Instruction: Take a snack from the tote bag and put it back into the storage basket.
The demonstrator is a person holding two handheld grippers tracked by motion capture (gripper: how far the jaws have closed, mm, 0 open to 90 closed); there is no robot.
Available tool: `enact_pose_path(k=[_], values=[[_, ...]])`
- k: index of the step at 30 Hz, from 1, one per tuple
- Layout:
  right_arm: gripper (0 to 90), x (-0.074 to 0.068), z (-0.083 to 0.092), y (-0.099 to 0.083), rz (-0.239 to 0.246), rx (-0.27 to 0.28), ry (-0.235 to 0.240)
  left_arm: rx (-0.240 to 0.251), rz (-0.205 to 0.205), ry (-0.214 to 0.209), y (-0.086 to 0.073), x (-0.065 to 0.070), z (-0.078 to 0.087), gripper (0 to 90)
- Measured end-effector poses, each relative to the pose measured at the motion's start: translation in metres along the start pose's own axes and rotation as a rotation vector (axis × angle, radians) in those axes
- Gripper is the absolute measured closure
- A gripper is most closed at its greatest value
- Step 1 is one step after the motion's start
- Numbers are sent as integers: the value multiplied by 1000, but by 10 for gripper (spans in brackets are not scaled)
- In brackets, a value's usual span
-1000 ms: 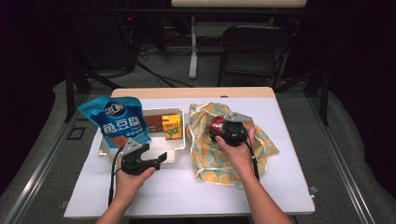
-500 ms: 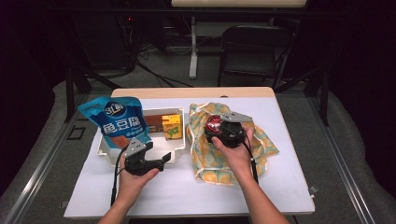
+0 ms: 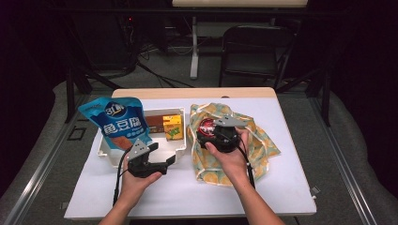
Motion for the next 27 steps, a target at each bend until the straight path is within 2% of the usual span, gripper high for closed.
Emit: enact_pose_path(k=[8, 16, 20, 21, 23, 25, 27], values=[[247, -20, 1, 2, 11, 6, 42, 2, -2, -3, 0, 2, -1, 128], [248, -36, 0, 1, 27, 4, 74, 3, -25, -28, 0, 7, -3, 131], [248, -46, -1, 2, 36, 1, 94, 24, -51, -28, 2, 11, -3, 132], [247, -49, -1, 2, 36, 2, 99, 26, -63, -47, 2, 13, -3, 134], [247, -54, -1, 3, 39, 1, 113, 36, -75, -47, 3, 16, -3, 136], [247, -60, -1, 3, 45, 3, 122, 38, -85, -70, 3, 18, -3, 139], [248, -64, -1, 2, 52, -1, 126, 44, -89, -59, 4, 19, -3, 142]])
Point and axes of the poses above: each handheld gripper's, and its own axes: z roughly backward along the jaws, y roughly out of its top, x roughly to its right, the point moved 7 cm from there along -z, roughly forward along the jaws, and after that the axes turned 3 degrees about x, right-handed, at the moved point
